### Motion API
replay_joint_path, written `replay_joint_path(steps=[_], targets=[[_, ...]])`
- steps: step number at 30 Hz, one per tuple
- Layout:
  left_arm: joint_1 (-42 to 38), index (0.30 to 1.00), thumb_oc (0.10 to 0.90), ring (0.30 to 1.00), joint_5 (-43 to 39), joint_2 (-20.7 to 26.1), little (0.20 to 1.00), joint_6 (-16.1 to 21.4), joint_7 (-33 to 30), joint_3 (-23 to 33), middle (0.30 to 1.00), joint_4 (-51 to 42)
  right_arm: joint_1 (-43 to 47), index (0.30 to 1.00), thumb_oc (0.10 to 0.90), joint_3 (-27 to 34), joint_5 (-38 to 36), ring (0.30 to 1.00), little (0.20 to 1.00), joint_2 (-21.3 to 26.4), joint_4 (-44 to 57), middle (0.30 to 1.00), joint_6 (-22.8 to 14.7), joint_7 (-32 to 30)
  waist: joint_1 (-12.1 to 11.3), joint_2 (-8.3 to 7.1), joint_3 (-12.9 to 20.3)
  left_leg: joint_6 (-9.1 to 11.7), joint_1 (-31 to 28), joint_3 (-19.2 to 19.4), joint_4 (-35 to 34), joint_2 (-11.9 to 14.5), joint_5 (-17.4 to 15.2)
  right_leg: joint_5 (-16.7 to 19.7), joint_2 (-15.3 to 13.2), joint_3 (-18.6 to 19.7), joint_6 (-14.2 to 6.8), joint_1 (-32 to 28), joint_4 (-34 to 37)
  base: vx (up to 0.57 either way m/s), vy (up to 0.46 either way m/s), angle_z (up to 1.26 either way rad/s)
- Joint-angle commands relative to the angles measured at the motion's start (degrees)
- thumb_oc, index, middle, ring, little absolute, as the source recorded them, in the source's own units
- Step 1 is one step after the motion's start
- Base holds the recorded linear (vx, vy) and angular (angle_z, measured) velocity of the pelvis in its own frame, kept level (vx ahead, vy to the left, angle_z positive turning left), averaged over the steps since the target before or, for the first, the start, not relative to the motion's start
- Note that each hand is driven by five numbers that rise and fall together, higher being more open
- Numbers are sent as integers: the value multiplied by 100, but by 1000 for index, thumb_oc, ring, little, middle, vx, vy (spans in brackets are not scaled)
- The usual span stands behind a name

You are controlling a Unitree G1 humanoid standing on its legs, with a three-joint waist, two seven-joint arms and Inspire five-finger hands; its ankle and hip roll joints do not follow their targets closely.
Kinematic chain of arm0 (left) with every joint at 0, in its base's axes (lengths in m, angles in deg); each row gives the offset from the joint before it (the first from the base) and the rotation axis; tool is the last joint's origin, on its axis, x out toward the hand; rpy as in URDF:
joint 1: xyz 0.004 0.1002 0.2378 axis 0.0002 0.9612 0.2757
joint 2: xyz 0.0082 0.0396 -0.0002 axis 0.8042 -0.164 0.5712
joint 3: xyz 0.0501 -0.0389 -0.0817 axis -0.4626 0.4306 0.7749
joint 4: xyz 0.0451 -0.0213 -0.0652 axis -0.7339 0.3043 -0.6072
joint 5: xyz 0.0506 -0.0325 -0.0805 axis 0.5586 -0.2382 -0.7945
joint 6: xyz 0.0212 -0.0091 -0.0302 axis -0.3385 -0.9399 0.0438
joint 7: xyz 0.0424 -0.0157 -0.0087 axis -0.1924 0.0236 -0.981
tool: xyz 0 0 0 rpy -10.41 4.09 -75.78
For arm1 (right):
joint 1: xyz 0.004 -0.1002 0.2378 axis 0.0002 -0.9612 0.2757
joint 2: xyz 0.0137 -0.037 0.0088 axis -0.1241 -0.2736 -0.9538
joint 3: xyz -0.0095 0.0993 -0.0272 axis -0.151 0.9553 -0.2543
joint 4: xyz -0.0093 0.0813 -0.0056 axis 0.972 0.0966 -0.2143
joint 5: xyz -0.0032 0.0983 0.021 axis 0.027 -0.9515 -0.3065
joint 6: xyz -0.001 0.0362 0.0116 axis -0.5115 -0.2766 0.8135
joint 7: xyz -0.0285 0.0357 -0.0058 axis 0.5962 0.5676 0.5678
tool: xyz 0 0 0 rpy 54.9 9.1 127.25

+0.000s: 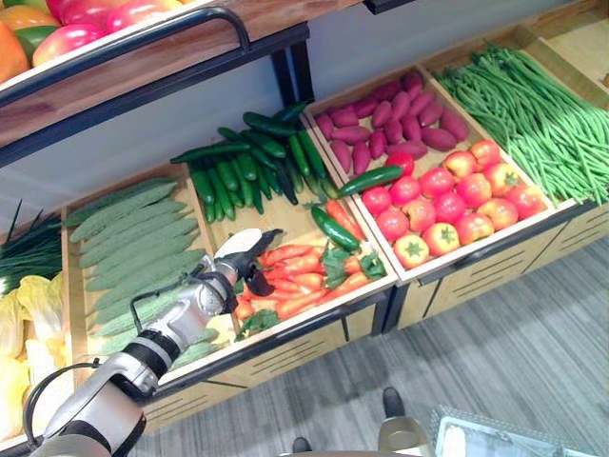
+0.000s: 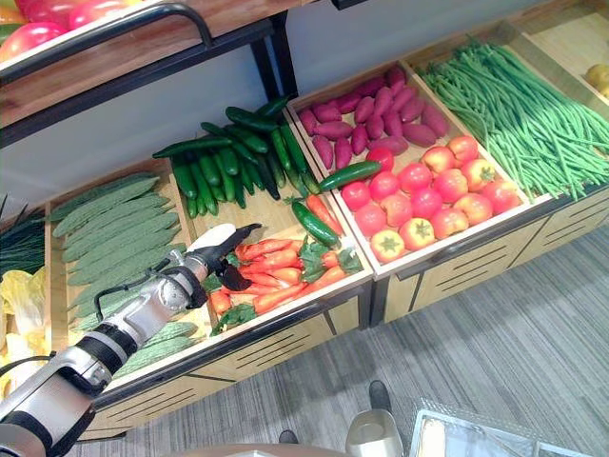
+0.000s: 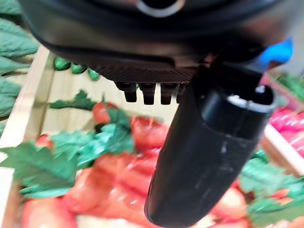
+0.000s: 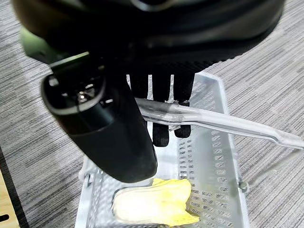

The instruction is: Get the vegetables into the basket

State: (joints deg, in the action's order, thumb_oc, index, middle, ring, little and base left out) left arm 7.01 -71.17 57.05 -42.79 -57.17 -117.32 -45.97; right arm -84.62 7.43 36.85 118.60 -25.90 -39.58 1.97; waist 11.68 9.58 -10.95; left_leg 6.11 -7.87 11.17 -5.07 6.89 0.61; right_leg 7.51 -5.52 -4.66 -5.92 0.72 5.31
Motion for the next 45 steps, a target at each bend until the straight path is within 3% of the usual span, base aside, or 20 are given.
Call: replay_joint_path(steps=[1, 6, 24, 25, 26, 27, 28, 29, 30, 31, 45], targets=[[-1133, 1000, 900, 1000, 258, 273, 1000, 97, -461, 304, 1000, 521, -283, 300, 400, -308, 44, 300, 300, 338, -195, 300, -34, -384, -2, -422, 92, 284, 186, -7, 7, 77, 113, -632, -183, -211, -358, -456, -31, -11, -4, -10], [-1082, 1000, 900, 1000, 371, 171, 1000, 59, -552, 256, 1000, 1094, -345, 300, 400, -396, 30, 300, 300, 198, -129, 300, -103, -448, 39, -434, 74, 286, 211, 51, 7, 78, 119, -611, -180, -159, -365, -404, -31, 0, -4, -7], [-1115, 1000, 900, 1000, 295, 34, 1000, 24, -758, 333, 1000, 1627, -503, 300, 400, -719, 27, 300, 300, -202, 155, 300, -260, -506, 62, -515, 41, 293, 218, 102, 7, 65, 125, -608, -191, -101, -374, -395, -31, 0, 0, 0], [-1110, 942, 859, 942, 297, 31, 942, 23, -759, 334, 942, 1627, -517, 300, 400, -723, 26, 300, 300, -210, 165, 300, -262, -507, 60, -519, 42, 293, 210, 105, 7, 68, 122, -612, -191, -101, -374, -404, -31, 0, 0, 0], [-1105, 618, 627, 618, 299, 28, 618, 18, -760, 340, 618, 1649, -535, 300, 400, -726, 26, 300, 300, -229, 173, 300, -269, -501, 56, -526, 44, 296, 203, 109, 7, 72, 119, -618, -190, -112, -376, -413, -31, 0, 0, 0], [-1105, 577, 598, 577, 299, 28, 577, 19, -761, 338, 577, 1650, -537, 300, 400, -725, 26, 300, 300, -230, 174, 300, -269, -501, 55, -527, 43, 296, 202, 108, 7, 72, 119, -619, -190, -112, -376, -415, -31, 0, 0, 0], [-1101, 426, 490, 426, 292, 25, 426, 13, -770, 348, 426, 1648, -552, 300, 400, -745, 29, 300, 300, -257, 201, 300, -281, -506, 50, -536, 45, 295, 194, 105, 7, 70, 115, -626, -182, -116, -375, -432, -31, 4, -6, -3], [-1101, 418, 484, 418, 292, 25, 418, 13, -770, 348, 418, 1648, -553, 300, 400, -745, 29, 300, 300, -257, 201, 300, -281, -506, 50, -536, 45, 295, 194, 105, 7, 70, 115, -627, -182, -116, -375, -432, -31, 8, -9, -3], [-1087, 333, 424, 333, 309, 27, 333, 8, -771, 354, 333, 1686, -567, 300, 400, -771, 30, 300, 300, -294, 216, 300, -284, -505, 43, -545, 47, 294, 188, 105, 7, 70, 110, -632, -181, -117, -374, -447, -31, 14, -7, -3], [-1076, 300, 400, 300, 316, 32, 300, 4, -772, 368, 300, 1710, -592, 300, 400, -798, 39, 300, 300, -327, 232, 300, -289, -492, 41, -556, 46, 295, 174, 105, 7, 69, 106, -636, -181, -116, -373, -456, -31, 14, -7, -4], [-1003, 300, 400, 300, 359, 42, 300, -27, -776, 386, 300, 1717, -678, 300, 400, -981, 115, 300, 300, -532, 387, 300, -306, -458, -6, -623, 12, 294, 163, 98, 7, 64, 98, -640, -171, -149, -371, -484, -31, 1, -1, -1]])
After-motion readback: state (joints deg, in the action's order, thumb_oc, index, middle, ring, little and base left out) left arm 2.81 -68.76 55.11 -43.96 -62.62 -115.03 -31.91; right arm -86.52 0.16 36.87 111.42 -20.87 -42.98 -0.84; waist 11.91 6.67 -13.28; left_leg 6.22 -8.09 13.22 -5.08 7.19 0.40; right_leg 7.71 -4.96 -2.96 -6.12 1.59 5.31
